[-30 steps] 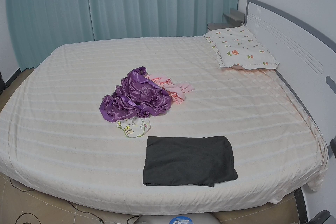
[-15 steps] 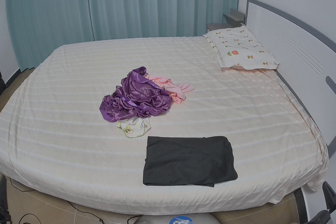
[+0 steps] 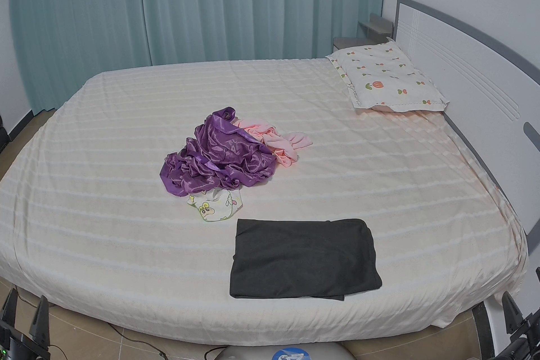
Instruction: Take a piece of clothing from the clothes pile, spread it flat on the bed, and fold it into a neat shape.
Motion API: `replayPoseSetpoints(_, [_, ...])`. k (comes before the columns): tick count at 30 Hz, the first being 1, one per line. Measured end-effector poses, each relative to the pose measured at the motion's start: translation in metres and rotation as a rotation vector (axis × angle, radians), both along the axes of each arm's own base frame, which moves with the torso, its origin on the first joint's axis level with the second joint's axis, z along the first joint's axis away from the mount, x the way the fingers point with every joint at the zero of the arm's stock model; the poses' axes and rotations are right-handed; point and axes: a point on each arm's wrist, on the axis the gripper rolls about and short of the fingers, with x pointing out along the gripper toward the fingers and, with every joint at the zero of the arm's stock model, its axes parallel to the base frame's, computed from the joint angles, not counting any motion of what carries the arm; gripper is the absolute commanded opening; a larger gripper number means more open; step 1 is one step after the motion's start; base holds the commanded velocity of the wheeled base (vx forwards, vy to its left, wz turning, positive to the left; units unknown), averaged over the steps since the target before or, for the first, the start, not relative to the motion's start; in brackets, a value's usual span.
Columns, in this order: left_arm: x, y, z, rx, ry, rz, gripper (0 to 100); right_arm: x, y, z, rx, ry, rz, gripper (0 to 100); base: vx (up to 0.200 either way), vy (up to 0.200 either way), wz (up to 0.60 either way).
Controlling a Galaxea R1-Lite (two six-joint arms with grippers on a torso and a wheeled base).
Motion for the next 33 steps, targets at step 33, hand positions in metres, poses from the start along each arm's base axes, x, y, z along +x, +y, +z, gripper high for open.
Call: replayPoseSetpoints(33, [0.007, 0.0, -0.008, 0.153, -0.03, 0.012, 100, 0.002, 0.013, -0.001, 0.009, -0.049, 0.192, 100, 0.0, 0.0, 0.0])
